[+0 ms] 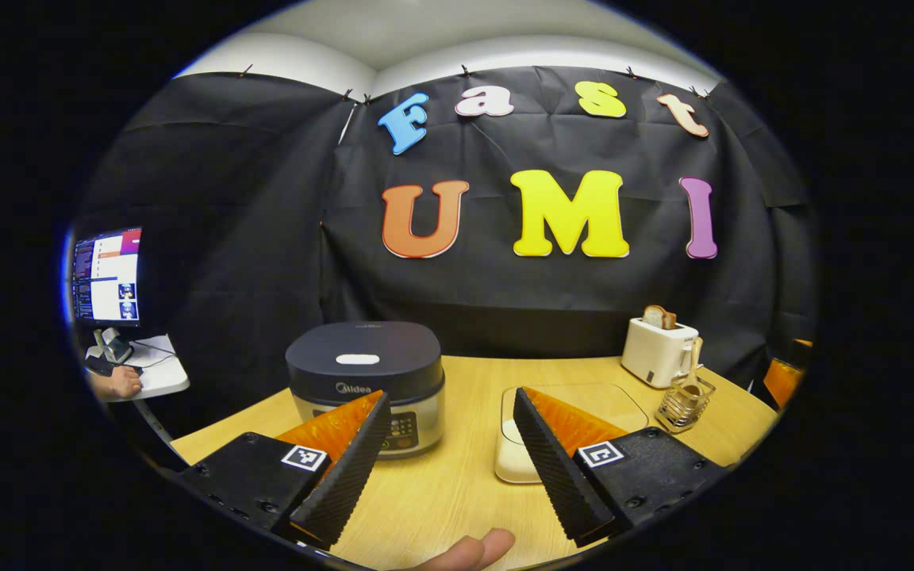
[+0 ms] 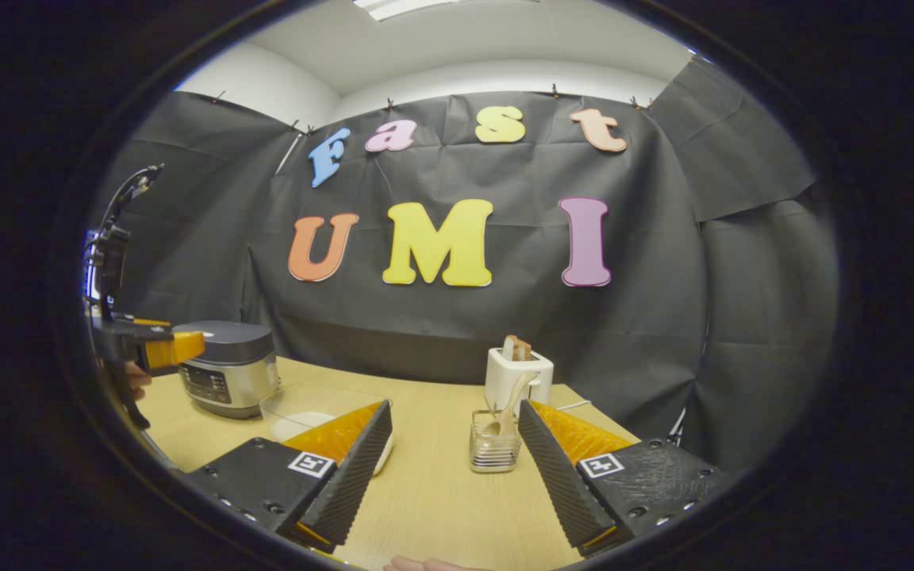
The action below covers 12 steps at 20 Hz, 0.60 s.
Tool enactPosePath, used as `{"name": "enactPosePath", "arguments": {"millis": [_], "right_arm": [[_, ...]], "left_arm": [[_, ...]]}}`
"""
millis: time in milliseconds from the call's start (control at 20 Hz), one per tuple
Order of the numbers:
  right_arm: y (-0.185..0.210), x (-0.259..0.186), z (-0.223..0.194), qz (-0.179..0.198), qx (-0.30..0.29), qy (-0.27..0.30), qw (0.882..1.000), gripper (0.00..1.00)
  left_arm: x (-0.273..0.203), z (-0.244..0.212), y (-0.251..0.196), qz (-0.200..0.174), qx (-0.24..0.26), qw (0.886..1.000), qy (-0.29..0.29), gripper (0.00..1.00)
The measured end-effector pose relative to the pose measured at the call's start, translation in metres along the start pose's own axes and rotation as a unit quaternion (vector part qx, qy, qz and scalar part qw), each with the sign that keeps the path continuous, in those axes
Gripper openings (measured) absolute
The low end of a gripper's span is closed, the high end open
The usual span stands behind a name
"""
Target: Close the left gripper, press the button to open the rice cooker; take a wooden spoon from the chopstick holder with the right hand, scoop a spoonful of rice and pour it into the rice cooker, then put the wooden spoon back into the chopstick holder.
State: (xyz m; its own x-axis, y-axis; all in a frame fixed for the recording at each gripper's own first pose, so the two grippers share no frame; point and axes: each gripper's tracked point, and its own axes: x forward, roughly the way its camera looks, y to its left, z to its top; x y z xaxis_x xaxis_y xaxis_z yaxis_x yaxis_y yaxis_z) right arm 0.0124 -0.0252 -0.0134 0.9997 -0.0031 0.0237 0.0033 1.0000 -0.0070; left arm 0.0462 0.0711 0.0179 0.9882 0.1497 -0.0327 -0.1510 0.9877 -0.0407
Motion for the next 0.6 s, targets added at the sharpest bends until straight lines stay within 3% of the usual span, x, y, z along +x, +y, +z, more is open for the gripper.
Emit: {"name": "enactPosePath", "arguments": {"millis": [200,400,500,550,600], "right_arm": [[-0.007,0.003,-0.008,-0.004,0.011,0.000,1.000,0.96],[-0.008,0.005,-0.013,-0.010,-0.012,-0.001,1.000,0.96],[-0.007,0.002,-0.012,-0.005,-0.012,-0.005,1.000,0.97],[-0.007,0.000,-0.012,-0.005,-0.012,-0.008,1.000,0.97],[-0.008,-0.002,-0.011,-0.006,-0.013,-0.011,1.000,0.96]], "left_arm": [[0.030,0.010,0.023,0.015,0.000,1.000,0.026,0.90],[0.060,0.013,0.038,0.017,-0.006,0.998,0.055,0.73],[0.074,0.016,0.047,0.020,0.009,0.998,0.064,0.58],[0.081,0.013,0.054,0.023,0.014,0.997,0.076,0.43],[0.087,0.010,0.057,0.020,0.013,0.996,0.090,0.39]]}}
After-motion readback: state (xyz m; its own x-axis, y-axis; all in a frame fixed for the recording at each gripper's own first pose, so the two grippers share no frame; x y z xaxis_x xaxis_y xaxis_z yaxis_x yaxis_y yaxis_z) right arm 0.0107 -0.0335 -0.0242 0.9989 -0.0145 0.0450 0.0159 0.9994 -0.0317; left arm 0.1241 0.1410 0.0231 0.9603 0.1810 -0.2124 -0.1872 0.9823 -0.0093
